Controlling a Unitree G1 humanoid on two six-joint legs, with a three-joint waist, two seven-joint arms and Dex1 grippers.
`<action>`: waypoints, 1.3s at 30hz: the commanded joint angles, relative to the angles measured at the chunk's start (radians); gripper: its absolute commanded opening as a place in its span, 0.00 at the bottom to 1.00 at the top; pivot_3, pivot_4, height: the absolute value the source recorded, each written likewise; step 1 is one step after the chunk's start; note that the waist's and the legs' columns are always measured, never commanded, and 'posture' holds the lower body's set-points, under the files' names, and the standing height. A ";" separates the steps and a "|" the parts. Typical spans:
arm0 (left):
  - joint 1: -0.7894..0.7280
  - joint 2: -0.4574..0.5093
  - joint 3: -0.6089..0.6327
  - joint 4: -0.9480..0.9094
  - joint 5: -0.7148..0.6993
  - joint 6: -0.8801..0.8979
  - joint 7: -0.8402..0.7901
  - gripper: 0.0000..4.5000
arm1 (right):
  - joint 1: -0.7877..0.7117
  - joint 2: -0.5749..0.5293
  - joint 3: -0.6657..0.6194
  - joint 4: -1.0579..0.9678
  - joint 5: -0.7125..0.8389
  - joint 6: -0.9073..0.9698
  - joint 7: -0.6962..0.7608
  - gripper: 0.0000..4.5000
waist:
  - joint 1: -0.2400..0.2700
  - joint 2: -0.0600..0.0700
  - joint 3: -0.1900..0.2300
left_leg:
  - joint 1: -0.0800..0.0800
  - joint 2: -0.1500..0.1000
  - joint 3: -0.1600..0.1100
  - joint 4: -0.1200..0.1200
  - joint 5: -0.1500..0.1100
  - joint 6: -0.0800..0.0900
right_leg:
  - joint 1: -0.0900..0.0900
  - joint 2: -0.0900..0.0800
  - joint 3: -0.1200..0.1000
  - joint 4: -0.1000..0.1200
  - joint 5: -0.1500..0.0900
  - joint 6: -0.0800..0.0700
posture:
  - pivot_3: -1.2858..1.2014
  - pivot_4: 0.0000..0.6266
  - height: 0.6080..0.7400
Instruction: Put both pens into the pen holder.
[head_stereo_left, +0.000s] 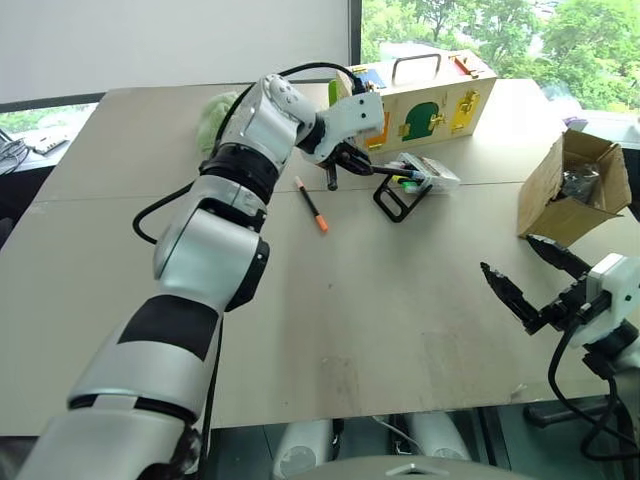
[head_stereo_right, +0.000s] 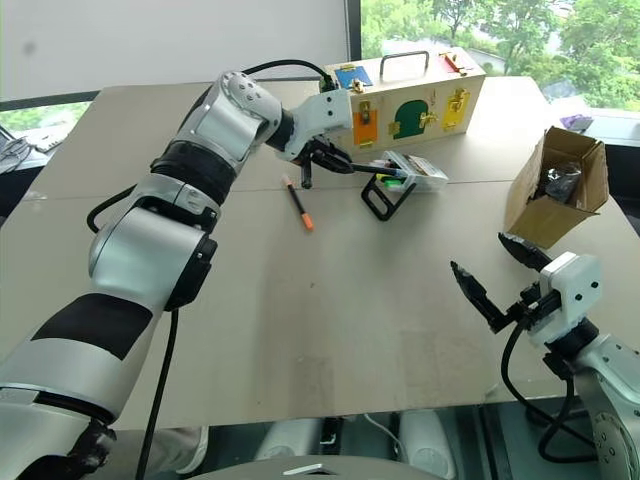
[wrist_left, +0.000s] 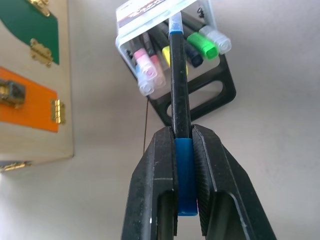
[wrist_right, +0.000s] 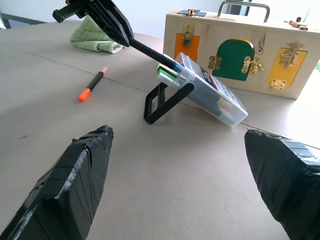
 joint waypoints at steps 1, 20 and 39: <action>-0.039 -0.007 0.016 0.023 0.007 -0.006 0.008 0.01 | -0.020 0.001 -0.038 -0.016 0.028 -0.018 -0.011 1.00 | -0.001 0.000 0.000 | 0.000 0.000 0.000 0.000 0.000 0.000 | 0.000 0.000 0.000 0.000 0.000 0.000 | 0.52 0.24 1.00; -0.106 -0.049 0.166 0.075 -0.076 0.070 0.087 0.99 | -0.008 -0.001 -0.031 0.007 0.008 -0.042 0.002 1.00 | 0.000 0.000 0.000 | 0.000 0.000 0.000 0.001 0.000 0.000 | -0.001 0.001 0.001 0.002 0.000 0.000 | 0.52 0.24 1.00; 0.204 0.212 0.389 -0.414 -0.315 0.326 0.038 0.99 | -0.127 -0.111 -0.012 0.104 0.057 0.019 0.109 1.00 | -0.017 -0.001 0.000 | 0.001 0.000 0.002 0.004 0.002 -0.003 | -0.002 -0.001 0.003 0.010 -0.001 0.000 | 0.52 0.24 1.00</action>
